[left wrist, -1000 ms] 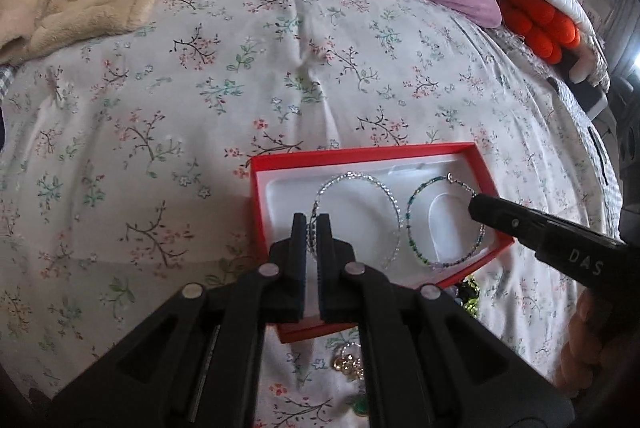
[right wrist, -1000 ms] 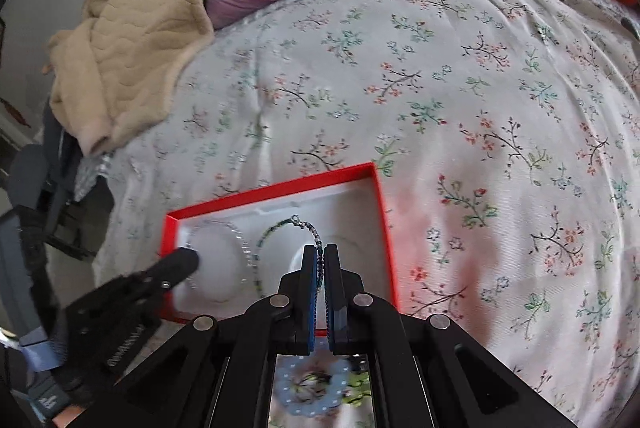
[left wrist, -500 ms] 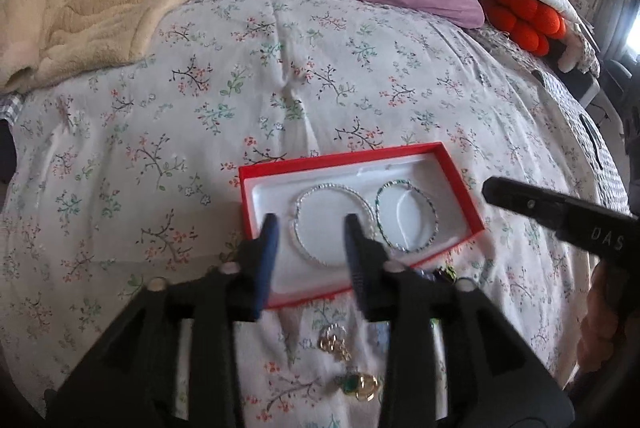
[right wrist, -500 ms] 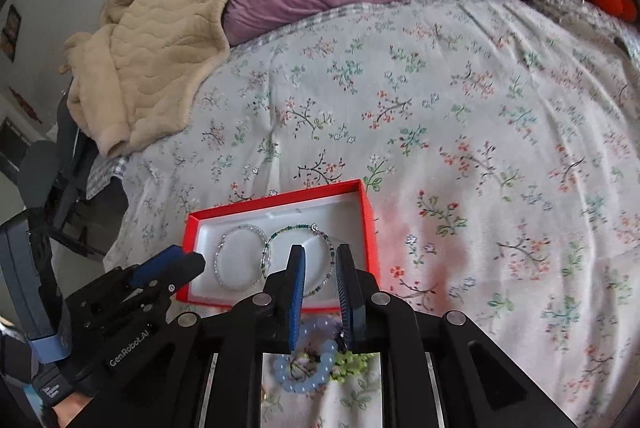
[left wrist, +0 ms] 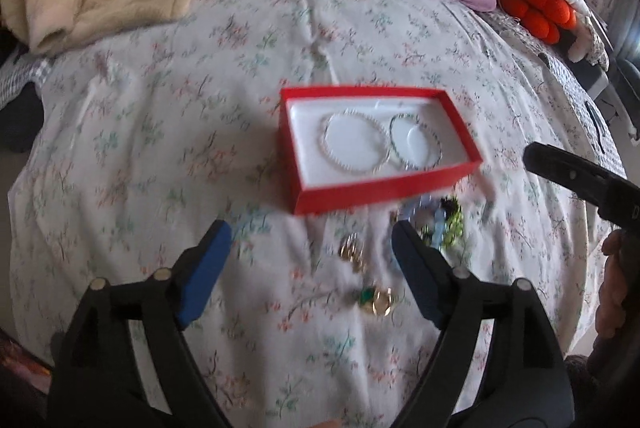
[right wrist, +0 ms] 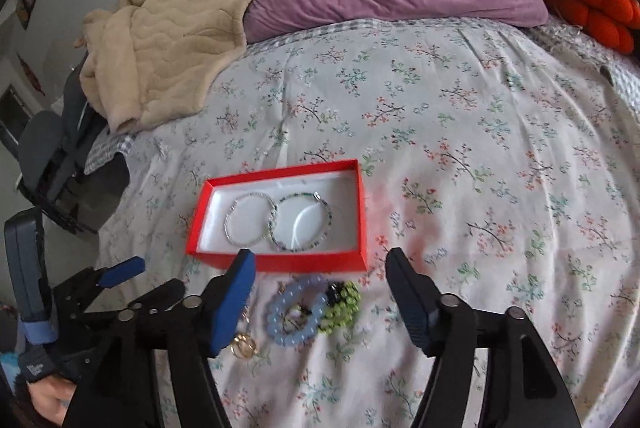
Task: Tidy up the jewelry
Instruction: 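Open both tools to drop the bracelets in the box and withdraw, then grasp the gold ring with the left tool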
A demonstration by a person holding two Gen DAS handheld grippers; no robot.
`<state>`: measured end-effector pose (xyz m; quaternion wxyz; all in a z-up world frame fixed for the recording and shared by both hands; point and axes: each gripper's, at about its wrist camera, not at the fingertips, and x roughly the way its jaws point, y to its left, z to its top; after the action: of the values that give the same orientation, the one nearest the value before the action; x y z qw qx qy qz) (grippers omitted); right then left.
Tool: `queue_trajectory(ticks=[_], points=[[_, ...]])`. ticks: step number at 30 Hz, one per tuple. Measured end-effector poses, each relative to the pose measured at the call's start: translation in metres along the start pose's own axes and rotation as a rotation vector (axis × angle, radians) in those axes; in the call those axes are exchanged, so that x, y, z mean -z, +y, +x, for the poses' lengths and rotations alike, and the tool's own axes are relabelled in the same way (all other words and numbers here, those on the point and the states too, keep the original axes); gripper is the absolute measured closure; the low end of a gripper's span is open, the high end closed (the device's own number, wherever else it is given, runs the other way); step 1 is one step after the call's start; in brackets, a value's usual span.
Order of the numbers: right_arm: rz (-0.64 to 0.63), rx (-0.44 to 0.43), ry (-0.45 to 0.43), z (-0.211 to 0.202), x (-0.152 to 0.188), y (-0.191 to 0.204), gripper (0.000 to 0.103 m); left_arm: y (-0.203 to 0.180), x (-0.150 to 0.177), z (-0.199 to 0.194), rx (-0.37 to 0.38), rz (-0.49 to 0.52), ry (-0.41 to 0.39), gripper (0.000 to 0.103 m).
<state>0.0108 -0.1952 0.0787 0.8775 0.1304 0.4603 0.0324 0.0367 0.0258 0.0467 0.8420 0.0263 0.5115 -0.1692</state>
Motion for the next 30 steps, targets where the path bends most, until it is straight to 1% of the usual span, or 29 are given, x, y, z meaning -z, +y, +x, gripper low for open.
queue_trajectory(ticks=[4,7,10,14,16,20,22,26,30], points=[[-0.003,0.049,0.014,-0.005,0.012,-0.001,0.022,0.005,0.010,-0.004,0.014,-0.021,0.021,0.019],[-0.009,0.085,0.040,-0.004,0.021,-0.001,0.020,0.007,0.018,-0.005,0.007,-0.014,0.031,0.019],[-0.013,0.102,0.081,0.003,0.030,-0.002,0.018,0.010,0.024,-0.003,0.000,-0.013,0.048,0.019],[-0.087,0.214,0.079,0.010,0.044,0.001,0.017,0.012,0.033,0.007,-0.017,-0.012,0.070,0.019],[-0.119,0.246,0.100,0.015,0.049,0.003,0.016,0.012,0.038,0.014,-0.026,-0.004,0.093,0.019],[-0.090,0.211,0.152,0.022,0.056,-0.003,0.015,0.006,0.046,0.027,-0.002,0.028,0.136,0.019],[-0.083,0.211,0.168,0.025,0.057,-0.005,0.015,0.000,0.049,0.031,0.019,0.050,0.155,0.019],[-0.065,0.208,0.195,0.028,0.058,-0.008,0.015,-0.013,0.054,0.036,0.057,0.079,0.173,0.019],[-0.053,0.213,0.220,0.032,0.057,-0.011,0.015,-0.031,0.058,0.040,0.082,0.134,0.182,0.019]])
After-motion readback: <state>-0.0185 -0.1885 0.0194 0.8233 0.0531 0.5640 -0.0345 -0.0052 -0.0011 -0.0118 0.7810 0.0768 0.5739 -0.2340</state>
